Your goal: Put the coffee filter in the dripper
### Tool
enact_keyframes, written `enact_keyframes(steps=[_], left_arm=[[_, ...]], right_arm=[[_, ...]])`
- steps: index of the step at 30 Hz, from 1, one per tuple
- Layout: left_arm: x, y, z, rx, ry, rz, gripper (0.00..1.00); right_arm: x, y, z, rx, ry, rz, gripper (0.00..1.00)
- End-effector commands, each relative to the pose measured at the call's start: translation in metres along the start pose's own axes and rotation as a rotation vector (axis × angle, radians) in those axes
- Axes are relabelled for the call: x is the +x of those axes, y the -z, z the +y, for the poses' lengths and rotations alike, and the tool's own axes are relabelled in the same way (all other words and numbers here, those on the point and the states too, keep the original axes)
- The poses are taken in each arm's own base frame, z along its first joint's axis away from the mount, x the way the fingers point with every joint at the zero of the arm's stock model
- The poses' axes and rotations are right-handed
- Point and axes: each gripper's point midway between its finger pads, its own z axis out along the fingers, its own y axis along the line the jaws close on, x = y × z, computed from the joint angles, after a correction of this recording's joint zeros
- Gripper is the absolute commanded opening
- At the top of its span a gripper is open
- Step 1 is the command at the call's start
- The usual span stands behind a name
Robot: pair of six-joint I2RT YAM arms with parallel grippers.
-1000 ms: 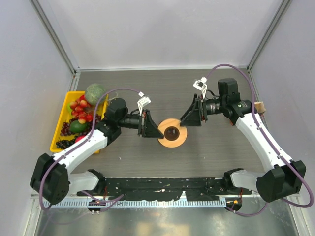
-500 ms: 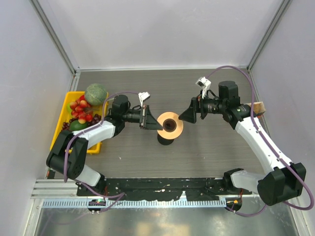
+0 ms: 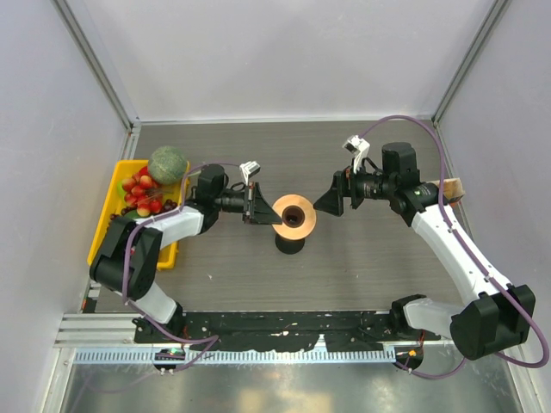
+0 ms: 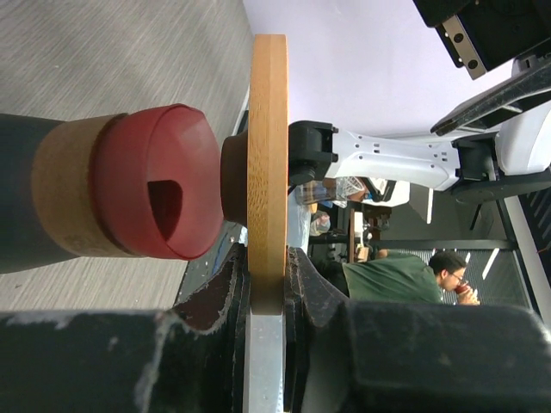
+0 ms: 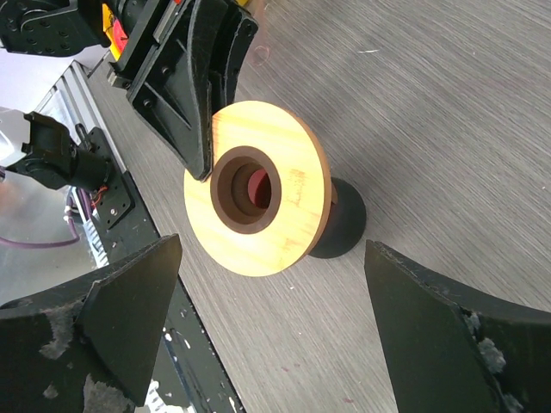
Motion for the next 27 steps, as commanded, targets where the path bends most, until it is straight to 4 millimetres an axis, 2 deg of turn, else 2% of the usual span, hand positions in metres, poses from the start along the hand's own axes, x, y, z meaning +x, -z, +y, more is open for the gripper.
enact_keyframes(steps=[1,13,20,25,27], left_arm=[[-0.013,0.005,-0.009,0.030,-0.060,-0.003,0.06],[-0.014,0.004,0.005,-0.012,-0.036,0.008,0.25],[-0.012,0.005,0.008,-0.041,-0.039,0.012,0.52],[-0.009,0.008,0.010,-0.075,-0.046,0.014,0.68],[-0.008,0.010,0.010,-0.097,-0.072,0.012,0.71]], right_arm=[[-0.021,0.008,0.010,-0.008,0.067,-0.048,0.94],[-0.022,0.011,0.013,-0.013,0.073,-0.058,0.95],[-0.021,0.011,0.014,-0.019,0.070,-0.055,0.95],[-0.021,0.011,0.014,-0.016,0.073,-0.056,0.95],[-0.021,0.011,0.014,-0.015,0.072,-0.053,0.95]])
